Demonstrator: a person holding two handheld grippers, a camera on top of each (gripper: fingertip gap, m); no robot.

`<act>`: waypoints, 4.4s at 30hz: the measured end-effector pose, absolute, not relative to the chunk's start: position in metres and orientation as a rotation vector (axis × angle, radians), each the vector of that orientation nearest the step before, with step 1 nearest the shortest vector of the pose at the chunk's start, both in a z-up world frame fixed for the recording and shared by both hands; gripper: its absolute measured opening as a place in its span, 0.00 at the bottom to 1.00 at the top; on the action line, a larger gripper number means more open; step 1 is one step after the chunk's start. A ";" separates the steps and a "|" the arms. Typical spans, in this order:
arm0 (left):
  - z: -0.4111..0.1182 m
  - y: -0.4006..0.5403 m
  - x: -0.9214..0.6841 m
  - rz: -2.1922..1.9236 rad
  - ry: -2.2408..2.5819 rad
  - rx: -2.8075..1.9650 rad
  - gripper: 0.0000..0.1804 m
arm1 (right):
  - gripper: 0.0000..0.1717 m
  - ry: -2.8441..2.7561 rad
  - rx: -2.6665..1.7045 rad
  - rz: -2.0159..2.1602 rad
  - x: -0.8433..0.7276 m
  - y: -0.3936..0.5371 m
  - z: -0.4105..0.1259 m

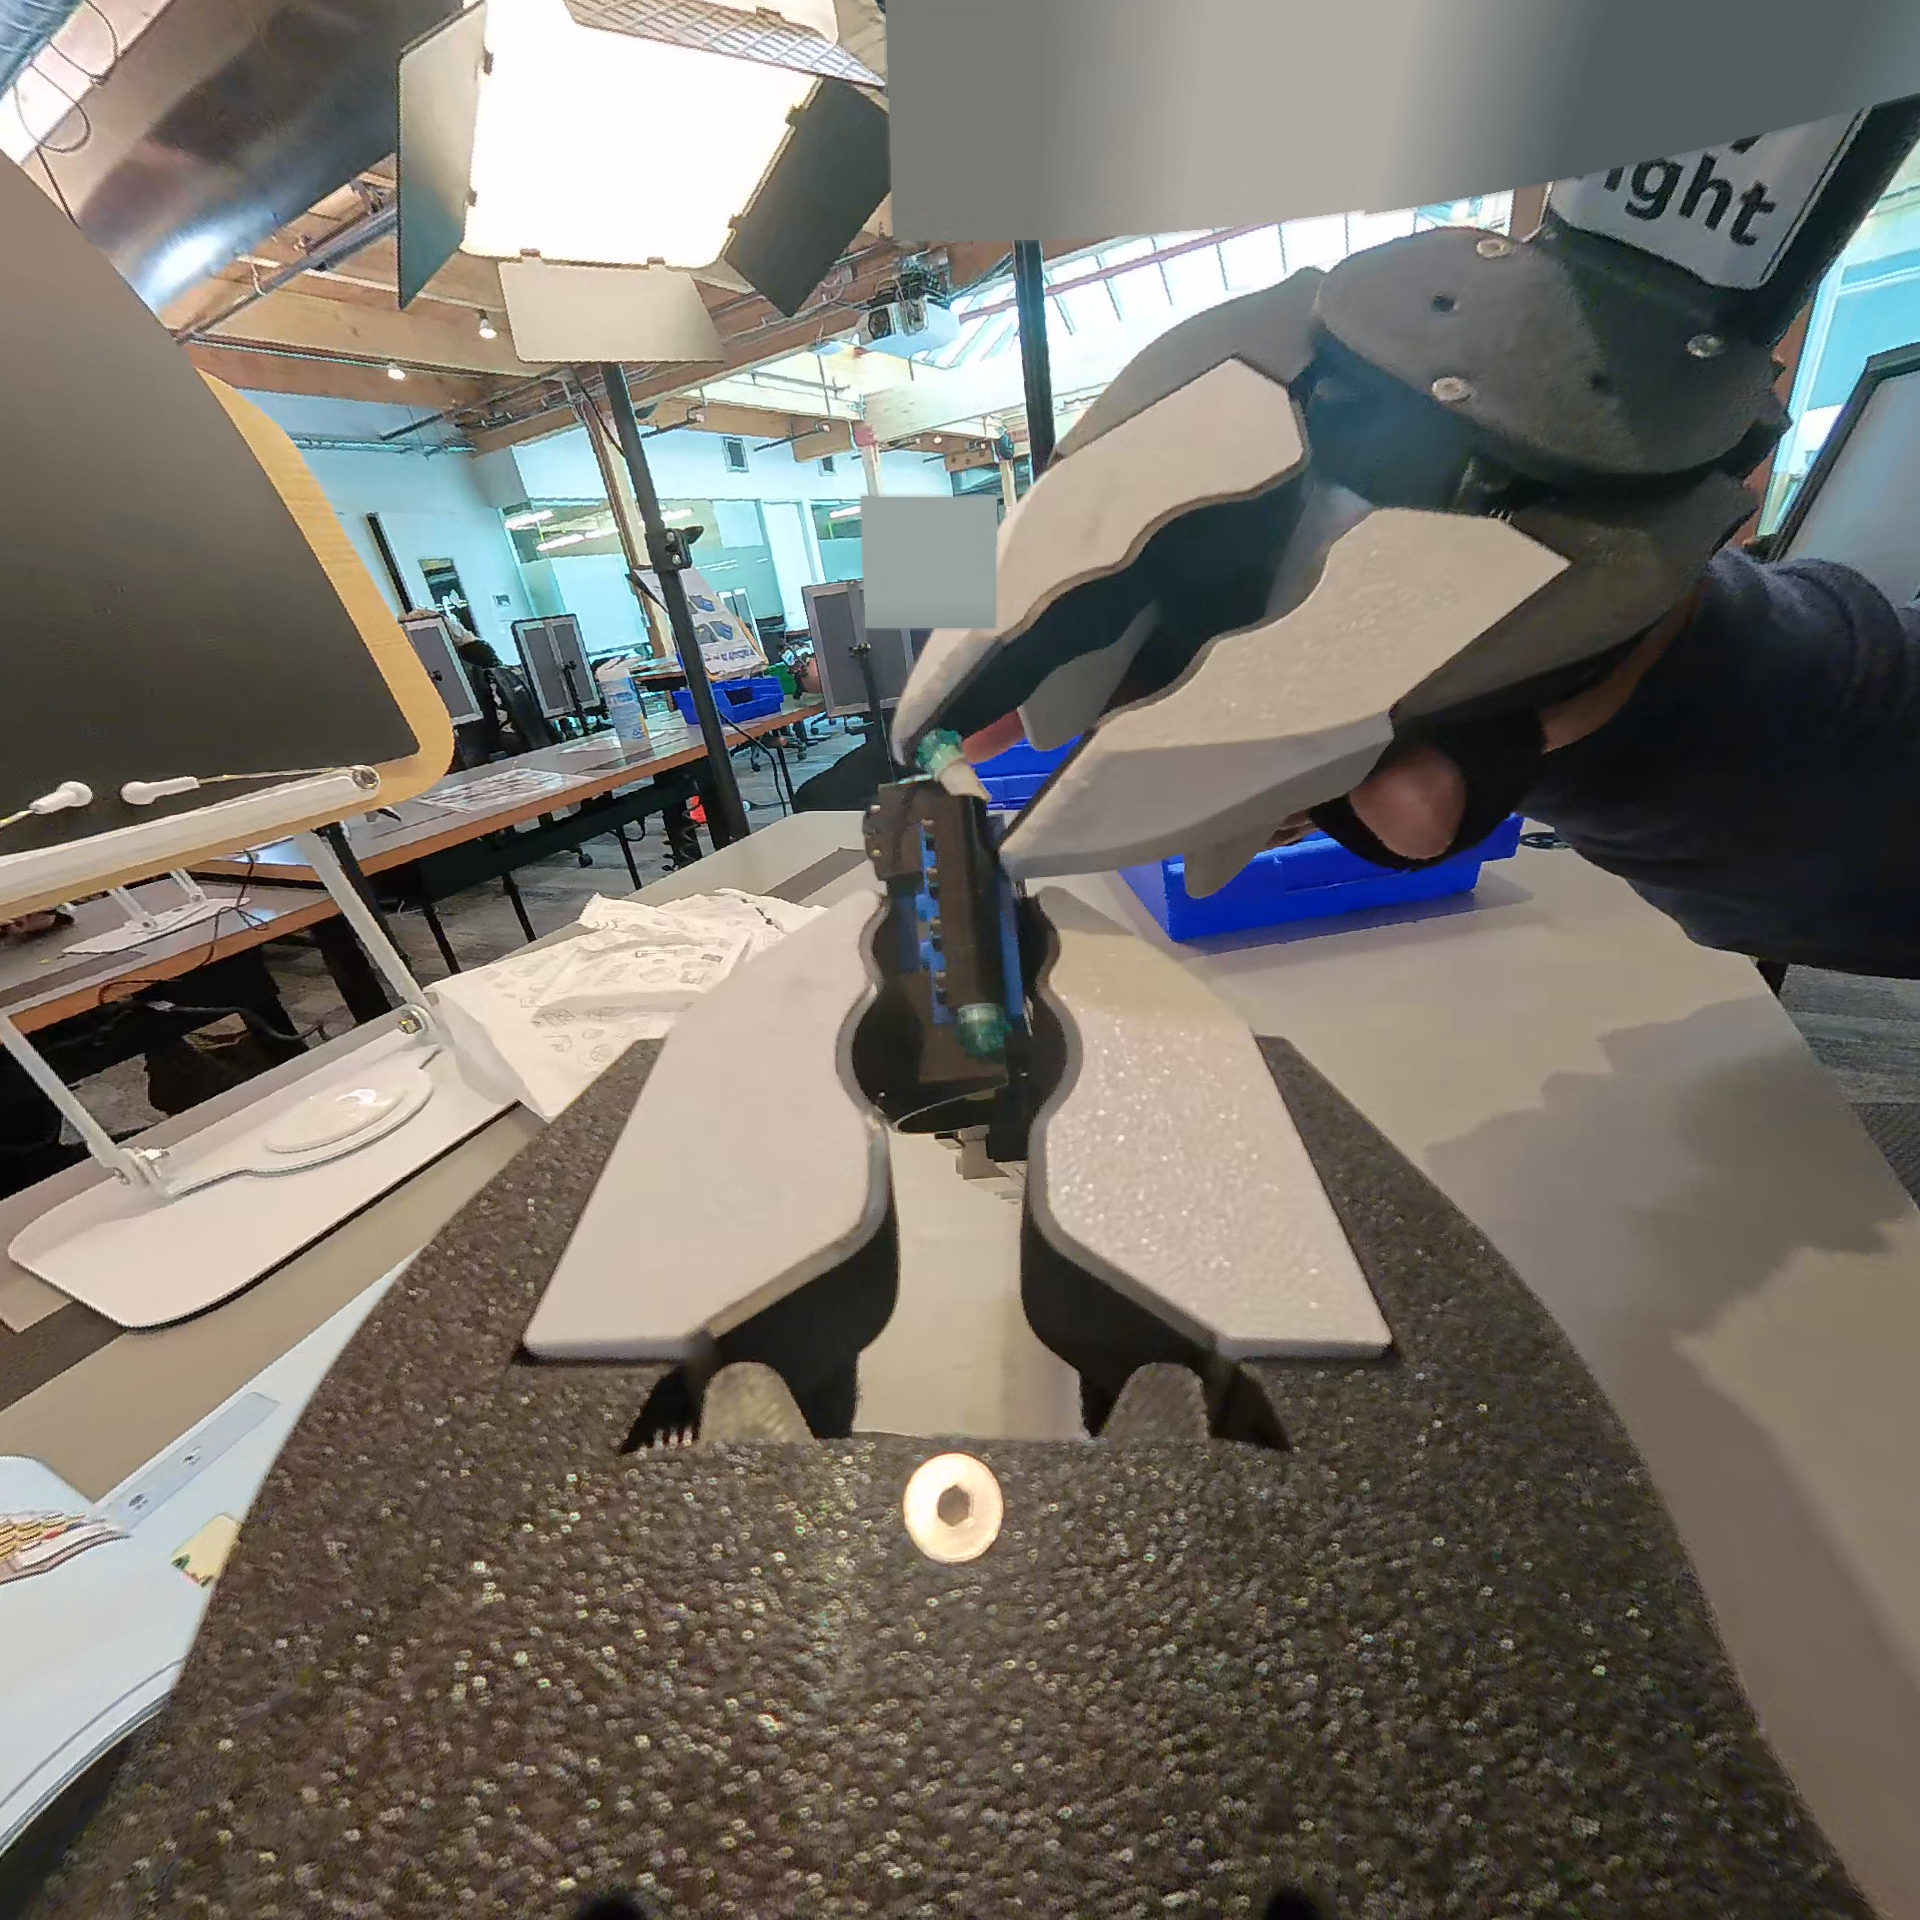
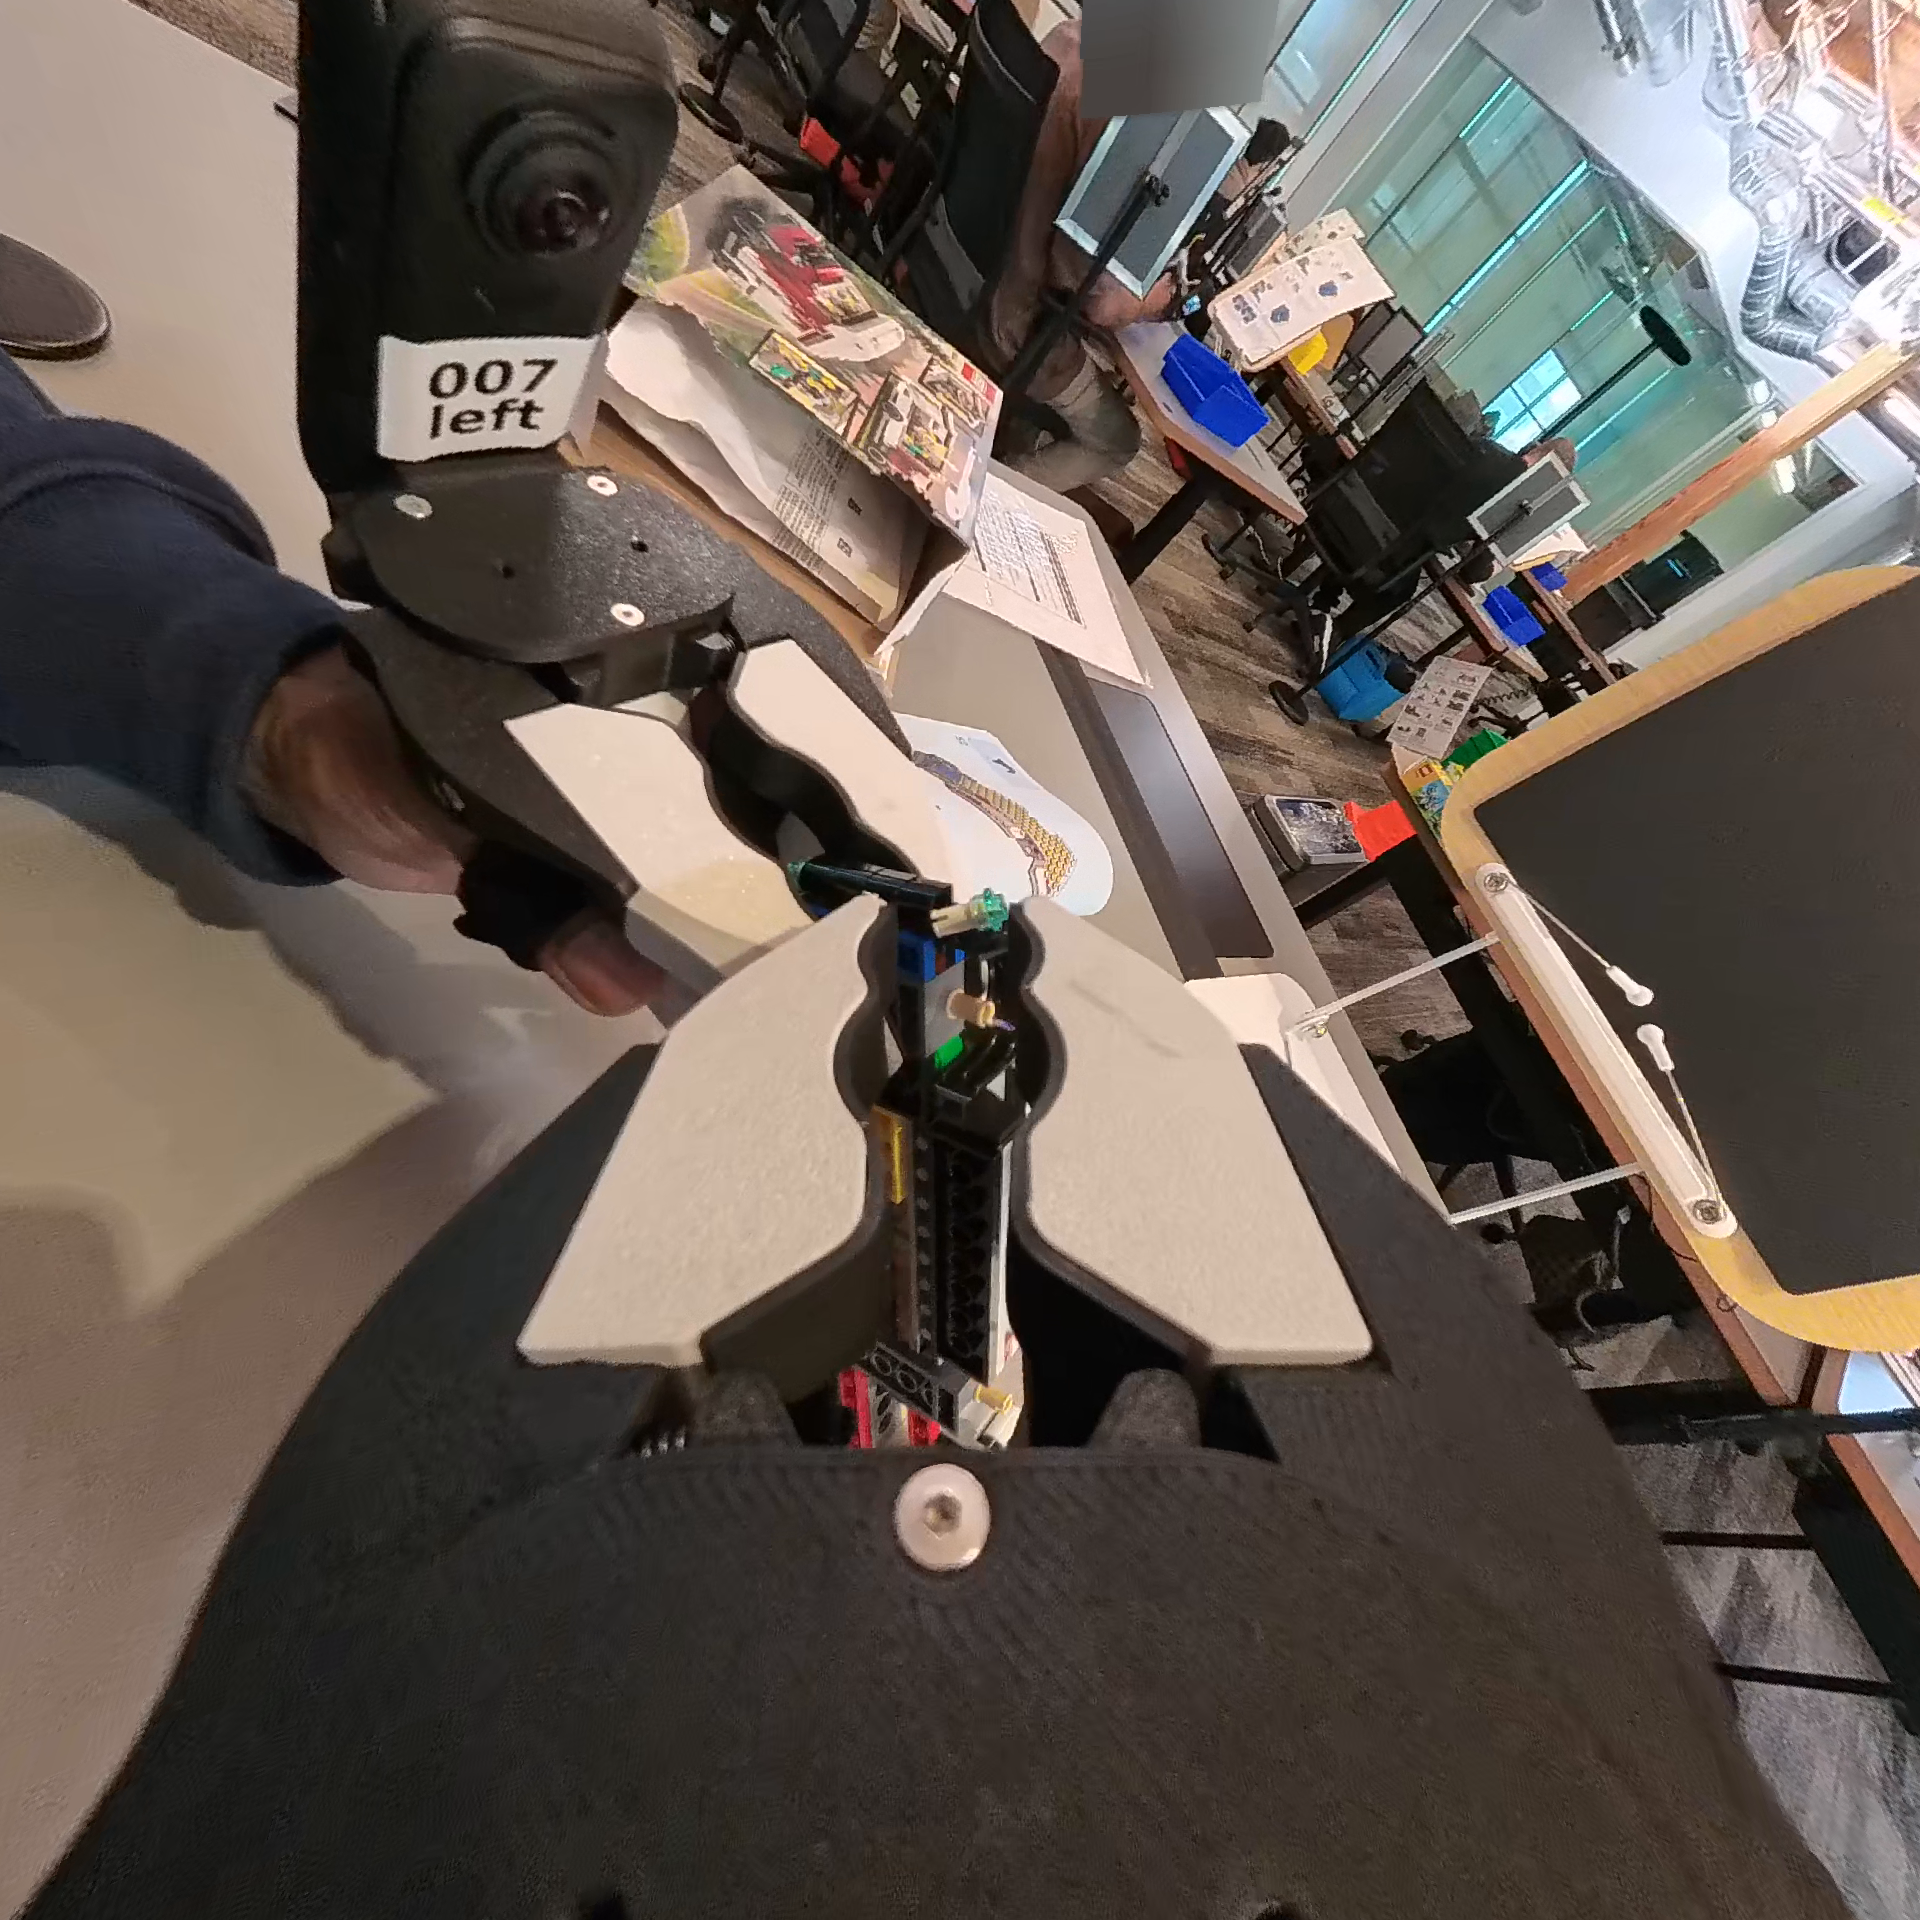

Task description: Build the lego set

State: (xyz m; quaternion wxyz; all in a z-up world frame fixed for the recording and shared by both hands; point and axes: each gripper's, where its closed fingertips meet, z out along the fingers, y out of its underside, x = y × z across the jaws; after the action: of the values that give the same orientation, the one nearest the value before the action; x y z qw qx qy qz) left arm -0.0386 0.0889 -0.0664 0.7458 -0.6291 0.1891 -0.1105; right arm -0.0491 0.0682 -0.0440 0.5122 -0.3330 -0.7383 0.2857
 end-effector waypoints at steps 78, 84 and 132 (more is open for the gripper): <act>-0.079 0.070 -0.001 -0.502 0.689 -1.402 0.12 | 0.11 -2.538 -0.337 1.174 -0.008 0.054 -0.047; -0.079 0.069 0.000 -0.502 0.698 -1.399 0.12 | 0.09 -2.560 -0.323 1.198 -0.009 0.052 -0.048; -0.074 0.082 -0.023 0.264 0.754 -1.397 0.12 | 0.04 -2.385 -0.941 0.772 -0.016 0.060 -0.055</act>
State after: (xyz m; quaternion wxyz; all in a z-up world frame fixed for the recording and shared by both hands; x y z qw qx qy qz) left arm -0.0235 0.0817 -0.0736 0.6932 -0.6257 0.3377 0.1181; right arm -0.0160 0.0603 -0.0547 0.2300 -0.3421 -0.8668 0.2806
